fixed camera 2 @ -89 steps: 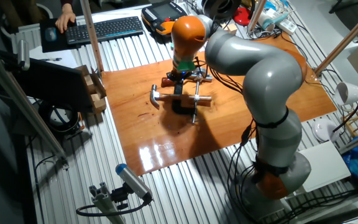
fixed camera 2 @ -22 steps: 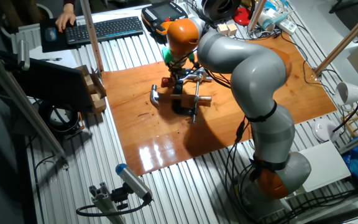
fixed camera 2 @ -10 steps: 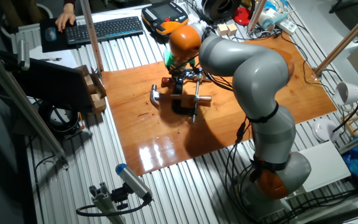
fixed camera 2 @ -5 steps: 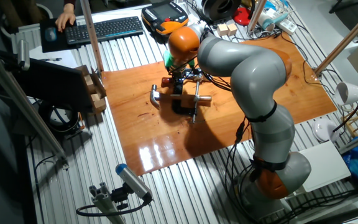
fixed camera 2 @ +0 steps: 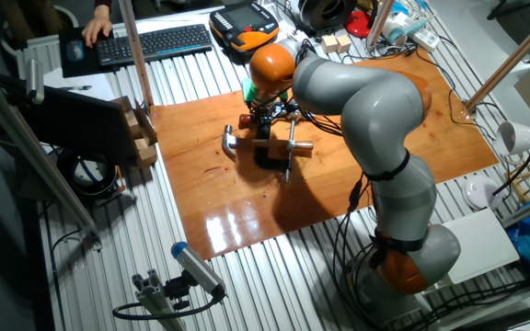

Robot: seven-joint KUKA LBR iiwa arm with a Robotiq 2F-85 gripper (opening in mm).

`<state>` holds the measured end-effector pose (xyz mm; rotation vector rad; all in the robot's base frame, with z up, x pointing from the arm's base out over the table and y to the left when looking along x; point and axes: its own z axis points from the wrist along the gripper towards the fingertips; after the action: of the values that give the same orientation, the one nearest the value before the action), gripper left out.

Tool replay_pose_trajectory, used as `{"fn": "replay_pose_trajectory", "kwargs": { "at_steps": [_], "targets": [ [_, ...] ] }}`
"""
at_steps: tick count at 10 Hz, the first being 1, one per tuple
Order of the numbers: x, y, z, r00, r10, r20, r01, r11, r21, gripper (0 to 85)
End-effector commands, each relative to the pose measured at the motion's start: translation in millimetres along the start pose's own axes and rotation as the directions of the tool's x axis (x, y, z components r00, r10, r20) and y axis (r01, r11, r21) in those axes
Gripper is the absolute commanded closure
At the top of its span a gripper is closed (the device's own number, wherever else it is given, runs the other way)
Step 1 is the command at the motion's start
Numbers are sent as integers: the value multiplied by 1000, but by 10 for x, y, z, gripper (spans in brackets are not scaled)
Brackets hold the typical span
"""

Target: Pull up the lever

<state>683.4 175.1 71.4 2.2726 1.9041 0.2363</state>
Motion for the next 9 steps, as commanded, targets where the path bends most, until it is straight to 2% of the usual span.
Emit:
{"fn": "replay_pose_trajectory", "kwargs": {
  "at_steps": [1, 4, 6, 9],
  "targets": [
    [2, -6, 23, 1000, -4, 3, 4, 1000, -2, 340],
    [3, -17, 51, 1000, -6, 6, 6, 1000, -2, 340],
    [3, -30, 98, 1000, -8, 6, 9, 1000, -16, 340],
    [-6, -36, 138, 1000, -11, 10, 11, 1000, -20, 340]
  ]
}}
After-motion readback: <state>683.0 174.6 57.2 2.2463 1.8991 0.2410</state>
